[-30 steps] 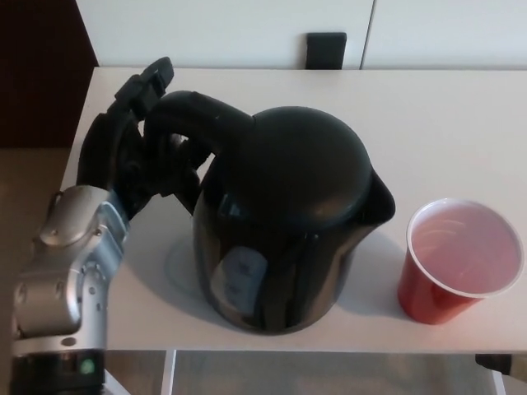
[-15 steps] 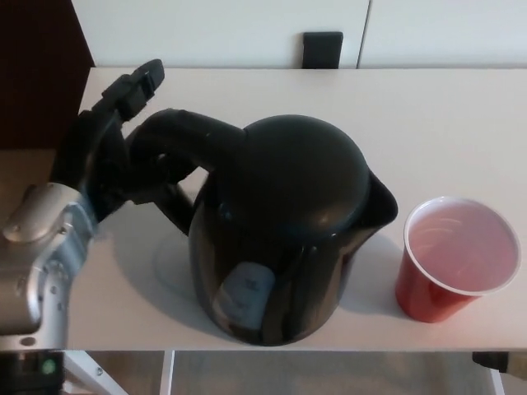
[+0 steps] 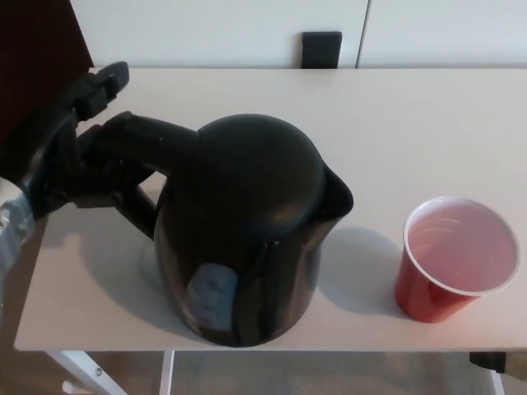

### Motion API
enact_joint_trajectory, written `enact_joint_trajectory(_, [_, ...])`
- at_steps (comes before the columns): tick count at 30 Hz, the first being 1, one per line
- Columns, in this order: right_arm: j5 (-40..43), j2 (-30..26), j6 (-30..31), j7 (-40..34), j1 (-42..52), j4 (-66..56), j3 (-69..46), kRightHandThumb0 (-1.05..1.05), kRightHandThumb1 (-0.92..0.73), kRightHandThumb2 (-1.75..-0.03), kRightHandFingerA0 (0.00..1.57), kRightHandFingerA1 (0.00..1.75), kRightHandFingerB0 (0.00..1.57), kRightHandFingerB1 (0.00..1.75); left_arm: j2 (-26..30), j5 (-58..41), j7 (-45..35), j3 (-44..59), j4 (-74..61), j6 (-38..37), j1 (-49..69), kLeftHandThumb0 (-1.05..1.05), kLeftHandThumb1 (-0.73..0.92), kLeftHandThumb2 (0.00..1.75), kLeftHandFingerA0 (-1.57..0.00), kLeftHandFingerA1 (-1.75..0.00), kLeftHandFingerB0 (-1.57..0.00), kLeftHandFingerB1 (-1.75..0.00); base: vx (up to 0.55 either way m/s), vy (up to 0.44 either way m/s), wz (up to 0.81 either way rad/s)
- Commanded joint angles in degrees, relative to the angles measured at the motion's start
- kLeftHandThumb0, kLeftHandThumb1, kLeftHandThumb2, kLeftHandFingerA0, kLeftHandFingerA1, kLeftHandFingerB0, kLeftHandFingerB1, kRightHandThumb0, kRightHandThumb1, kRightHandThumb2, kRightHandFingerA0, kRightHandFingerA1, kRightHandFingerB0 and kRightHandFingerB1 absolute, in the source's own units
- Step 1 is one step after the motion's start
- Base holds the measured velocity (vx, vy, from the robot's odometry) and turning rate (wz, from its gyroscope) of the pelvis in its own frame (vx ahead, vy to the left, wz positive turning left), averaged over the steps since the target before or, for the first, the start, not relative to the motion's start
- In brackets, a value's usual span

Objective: The robot walk towards a table in front and uses its left hand to pick up the pot from the base and pour water to the cup on the right hand side

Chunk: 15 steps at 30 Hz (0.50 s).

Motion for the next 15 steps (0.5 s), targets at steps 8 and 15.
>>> enact_joint_trajectory(8, [0.27,-1.11,-1.20,-0.02,-1.88,-0.34,-1.05,-0.22,-0.67,-0.71,0.52,0.75,0.40,0.60,8.27,3.22,-7.36,-5.52,3.87,-6.58,-1.51,-0.67,0.41,0.74,0.00,0.00,0.00,-0.01,0.00,0.000,0.00])
enact_joint_trajectory(15, [0.05,-1.08,-0.80,0.08,-2.14,-0.67,-0.78,-0.20,-0.68,-0.72,0.49,0.72,0.38,0.58,12.50,8.96,-10.93,-11.42,3.98,-13.35,-2.65,-0.63,0.39,0.73,0.00,0.00,0.00,0.00,0.00,0.000,0.00])
